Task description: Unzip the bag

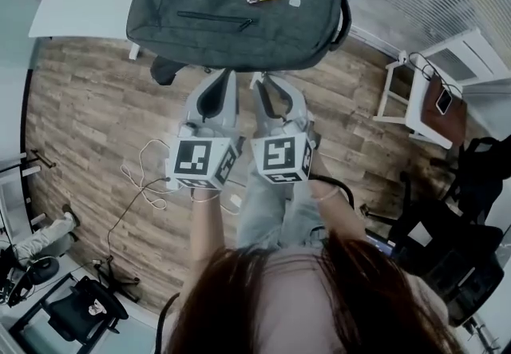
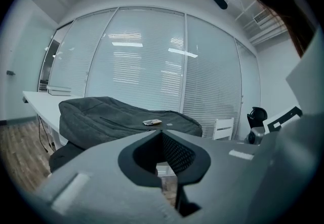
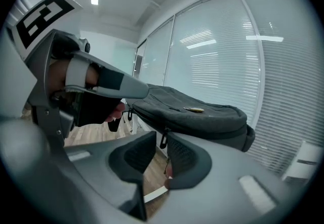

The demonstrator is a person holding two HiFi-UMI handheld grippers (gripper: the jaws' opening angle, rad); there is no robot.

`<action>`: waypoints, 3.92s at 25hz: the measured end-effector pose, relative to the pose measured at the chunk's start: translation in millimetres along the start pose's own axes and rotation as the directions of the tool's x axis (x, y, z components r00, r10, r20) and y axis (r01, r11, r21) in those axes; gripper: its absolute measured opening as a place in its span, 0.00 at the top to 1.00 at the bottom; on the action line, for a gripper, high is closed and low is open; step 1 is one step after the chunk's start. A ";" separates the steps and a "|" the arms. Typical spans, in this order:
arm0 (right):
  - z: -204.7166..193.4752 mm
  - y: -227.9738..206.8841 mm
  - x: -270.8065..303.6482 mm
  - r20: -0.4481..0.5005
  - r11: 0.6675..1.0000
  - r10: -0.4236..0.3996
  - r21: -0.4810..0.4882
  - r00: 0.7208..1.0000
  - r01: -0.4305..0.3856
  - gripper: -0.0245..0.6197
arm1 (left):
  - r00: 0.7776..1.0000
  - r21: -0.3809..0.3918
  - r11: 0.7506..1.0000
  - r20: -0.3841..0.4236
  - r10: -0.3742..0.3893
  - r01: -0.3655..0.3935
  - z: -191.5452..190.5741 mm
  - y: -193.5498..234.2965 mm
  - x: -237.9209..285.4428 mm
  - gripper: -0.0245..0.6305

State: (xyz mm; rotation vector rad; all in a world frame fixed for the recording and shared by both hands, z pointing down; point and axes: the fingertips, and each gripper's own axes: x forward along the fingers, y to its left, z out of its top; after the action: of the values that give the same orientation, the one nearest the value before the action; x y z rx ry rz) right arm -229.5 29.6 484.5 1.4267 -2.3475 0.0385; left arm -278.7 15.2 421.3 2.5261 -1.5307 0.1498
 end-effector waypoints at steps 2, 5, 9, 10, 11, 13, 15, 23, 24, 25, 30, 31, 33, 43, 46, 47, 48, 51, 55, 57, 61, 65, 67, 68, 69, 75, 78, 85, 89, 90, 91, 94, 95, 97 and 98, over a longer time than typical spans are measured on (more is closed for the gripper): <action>-0.2 0.5 5.3 0.007 1.000 -0.011 0.013 1.000 0.011 0.85 | 1.000 0.000 1.000 -0.002 -0.011 0.011 -1.0 3.3 6.7 0.96; -1.4 -2.0 7.5 0.001 0.998 -0.050 0.037 0.999 0.050 0.85 | 1.000 0.003 1.000 -0.009 -0.027 0.027 -2.5 7.5 15.8 0.96; 0.0 -5.8 7.8 0.016 0.990 -0.121 0.068 0.992 0.120 0.85 | 0.998 0.002 0.999 -0.027 -0.048 0.048 -7.0 10.5 26.7 0.96; 1.3 -5.7 8.2 0.020 0.988 -0.134 0.079 0.991 0.132 0.85 | 0.998 0.002 0.999 -0.032 -0.054 0.054 -8.7 11.4 28.9 0.96; 2.5 -5.8 9.1 0.024 0.986 -0.145 0.092 0.989 0.142 0.85 | 0.997 0.002 0.998 -0.036 -0.061 0.062 -10.6 12.4 31.0 0.96; 3.5 -8.1 11.7 0.041 0.979 -0.171 0.116 0.984 0.166 0.85 | 0.996 -0.013 0.997 -0.044 -0.081 0.081 -13.8 13.5 34.6 0.96; 3.0 -12.5 12.9 0.050 0.972 -0.207 0.125 0.977 0.199 0.90 | 0.993 -0.044 0.994 -0.057 -0.102 0.099 -17.0 13.2 37.1 0.96; -4.4 -13.1 5.2 0.016 0.981 -0.188 0.047 0.982 0.187 0.95 | 0.991 -0.063 0.996 -0.115 -0.075 0.068 -29.5 14.5 44.5 0.96; -5.6 -13.1 4.2 0.003 0.983 -0.181 0.038 0.983 0.181 0.95 | 0.990 -0.061 0.996 -0.124 -0.069 0.062 -30.6 14.8 45.4 0.96; -5.9 -13.1 3.5 -0.002 0.984 -0.174 0.027 0.985 0.174 0.95 | 0.989 -0.060 0.997 -0.132 -0.064 0.057 -31.5 15.1 45.9 0.96; -6.7 -18.9 -0.3 -0.032 0.986 -0.167 0.002 0.986 0.167 0.95 | 0.986 -0.063 0.997 -0.157 -0.053 0.043 -33.8 16.0 47.5 0.96; -6.9 -20.7 -0.8 -0.035 0.986 -0.166 -0.001 0.986 0.166 0.95 | 0.986 -0.063 0.997 -0.161 -0.050 0.040 -33.9 15.8 48.1 0.96; -7.8 -24.1 -2.4 -0.042 0.986 -0.164 -0.008 0.986 0.164 0.95 | 0.985 -0.062 0.998 -0.166 -0.042 0.033 -34.5 15.8 48.4 0.96; -16.4 -43.0 -9.0 -0.051 0.988 -0.156 -0.007 0.986 0.156 0.95 | 0.984 -0.062 0.998 -0.176 -0.002 -0.009 -36.5 16.8 48.9 0.96; -16.4 -46.6 -10.6 -0.053 0.989 -0.148 -0.008 0.988 0.148 0.95 | 0.984 -0.062 0.998 -0.175 0.013 -0.025 -36.8 17.2 48.6 0.96; -16.0 -47.6 -10.8 -0.056 0.989 -0.146 -0.007 0.988 0.146 0.95 | 0.984 -0.062 0.998 -0.176 0.018 -0.029 -36.8 17.7 48.7 0.96; -16.5 -49.1 -10.9 -0.058 0.989 -0.146 -0.006 0.988 0.146 0.95 | 0.984 -0.063 0.997 -0.177 0.022 -0.033 -36.7 18.1 48.8 0.96; -19.2 -56.5 -12.0 -0.057 0.988 -0.153 -0.004 0.987 0.153 0.95 | 0.983 -0.064 0.997 -0.179 0.031 -0.043 -36.4 18.5 49.0 0.96; -21.1 -67.3 -14.5 -0.062 0.988 -0.153 0.002 0.986 0.153 0.95 | 0.983 -0.060 0.997 -0.177 0.040 -0.051 -36.8 18.8 48.7 0.96; -22.0 -71.1 -16.3 -0.063 0.989 -0.150 0.000 0.987 0.151 0.95 | 0.983 -0.063 0.996 -0.178 0.043 -0.055 -37.2 17.9 48.1 0.96; -22.6 -79.6 -18.6 -0.063 0.989 -0.149 0.003 0.987 0.150 0.95 | 0.982 -0.064 0.996 -0.183 0.048 -0.061 -36.6 16.3 48.6 0.96; -22.4 -83.2 -18.5 -0.061 0.990 -0.142 0.003 0.988 0.142 0.95 | 0.981 -0.064 0.996 -0.187 0.055 -0.068 -36.9 17.3 48.6 0.96; -22.9 -86.1 -18.6 -0.058 0.990 -0.141 0.004 0.988 0.141 0.95 | 0.980 -0.064 0.996 -0.192 0.056 -0.070 -37.4 17.4 48.8 0.96; -23.1 -87.7 -18.6 -0.057 0.990 -0.141 0.003 0.988 0.141 0.95 | 0.979 -0.063 0.996 -0.194 0.058 -0.071 -37.5 17.3 49.0 0.96; -23.2 -89.6 -18.5 -0.057 0.990 -0.142 0.001 0.988 0.142 0.95 | 0.979 -0.061 0.996 -0.196 0.059 -0.072 -37.6 17.2 49.2 0.96; -24.6 -102.9 -18.5 -0.062 0.989 -0.149 0.003 0.987 0.150 0.95 | 0.977 -0.048 0.996 -0.203 0.064 -0.075 -38.3 17.7 49.4 0.96; -24.7 -109.6 -19.4 -0.059 0.988 -0.154 -0.001 0.986 0.155 0.95 | 0.976 -0.040 0.996 -0.206 0.066 -0.076 -38.2 16.6 49.3 0.96; -25.1 -128.9 -19.7 -0.058 0.985 -0.173 -0.004 0.983 0.173 0.95 | 0.975 -0.034 0.996 -0.213 0.069 -0.078 -39.1 16.1 49.7 0.96; -25.2 -140.7 -20.4 -0.058 0.985 -0.172 -0.017 0.983 0.171 0.95 | 0.974 -0.026 0.996 -0.215 0.076 -0.083 -38.7 15.4 49.3 0.96; -24.9 -141.7 -20.2 -0.056 0.985 -0.170 -0.021 0.984 0.169 0.95 | 0.973 -0.025 0.996 -0.216 0.077 -0.084 -38.7 15.4 49.5 0.96; -24.6 -142.6 -19.9 -0.055 0.986 -0.168 -0.023 0.984 0.166 0.95 | 0.973 -0.025 0.996 -0.218 0.078 -0.085 -38.9 15.3 49.7 0.96; -24.1 -146.7 -18.8 -0.057 0.986 -0.164 -0.023 0.985 0.163 0.95 | 0.972 -0.022 0.996 -0.221 0.083 -0.090 -39.2 15.2 49.9 0.96; -23.9 -148.6 -18.3 -0.059 0.986 -0.164 -0.023 0.985 0.162 0.95 | 0.972 -0.021 0.996 -0.221 0.084 -0.091 -39.2 15.1 49.9 0.96; -23.9 -152.4 -17.0 -0.065 0.986 -0.163 -0.024 0.984 0.162 0.95 | 0.971 -0.019 0.996 -0.222 0.084 -0.091 -39.1 15.1 50.1 0.96; -23.7 -154.2 -16.1 -0.067 0.986 -0.163 -0.026 0.984 0.162 0.95 | 0.971 -0.019 0.996 -0.222 0.083 -0.090 -39.1 15.4 50.2 0.96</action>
State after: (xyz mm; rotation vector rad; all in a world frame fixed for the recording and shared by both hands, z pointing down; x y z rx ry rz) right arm -83.2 -25.6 473.7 1.5764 -2.1629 0.0187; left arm -268.7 -27.2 470.2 2.3298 -1.5411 0.4035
